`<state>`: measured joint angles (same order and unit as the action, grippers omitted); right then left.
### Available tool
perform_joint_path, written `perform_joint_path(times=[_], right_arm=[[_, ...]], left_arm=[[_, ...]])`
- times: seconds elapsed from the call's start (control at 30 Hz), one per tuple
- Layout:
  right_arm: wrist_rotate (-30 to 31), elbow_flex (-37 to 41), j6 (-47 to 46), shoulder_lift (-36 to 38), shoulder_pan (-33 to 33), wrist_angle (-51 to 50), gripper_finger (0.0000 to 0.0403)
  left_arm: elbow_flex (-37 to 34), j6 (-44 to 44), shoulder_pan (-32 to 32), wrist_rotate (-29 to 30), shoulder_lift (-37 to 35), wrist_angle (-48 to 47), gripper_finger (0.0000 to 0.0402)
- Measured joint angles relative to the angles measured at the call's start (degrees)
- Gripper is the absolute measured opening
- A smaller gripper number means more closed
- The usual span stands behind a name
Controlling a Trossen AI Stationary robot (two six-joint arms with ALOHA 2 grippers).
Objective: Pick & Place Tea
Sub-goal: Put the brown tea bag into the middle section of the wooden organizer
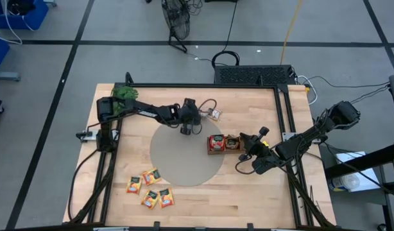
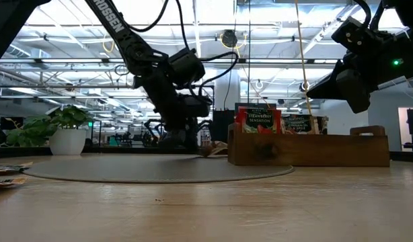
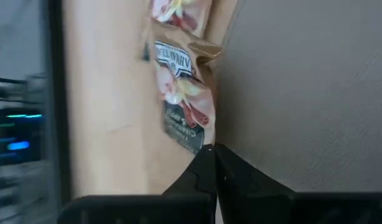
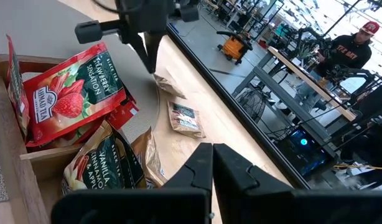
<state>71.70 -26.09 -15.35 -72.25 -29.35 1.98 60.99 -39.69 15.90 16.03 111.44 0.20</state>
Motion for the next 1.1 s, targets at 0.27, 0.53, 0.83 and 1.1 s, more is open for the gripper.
perform_joint_path(times=[0.27,0.53,0.83,1.1], right_arm=[[0.14,0.00,0.88,0.33,1.02,0.89,0.0000],[-16.03,-0.04,14.35,6.47,11.82,16.87,0.0000],[-63.07,-0.04,13.08,10.99,37.16,28.34,0.0000],[-96.49,-0.04,-6.67,7.91,53.94,34.87,0.0083]], left_arm=[[0.75,-23.47,-8.70,26.60,-1.98,2.02,0.0001],[0.74,-55.07,-18.97,45.38,-1.90,20.09,0.0001],[0.76,-63.14,-28.60,47.18,-1.92,30.08,0.0000],[0.76,-62.22,-31.37,47.46,-1.92,29.98,0.0000]])
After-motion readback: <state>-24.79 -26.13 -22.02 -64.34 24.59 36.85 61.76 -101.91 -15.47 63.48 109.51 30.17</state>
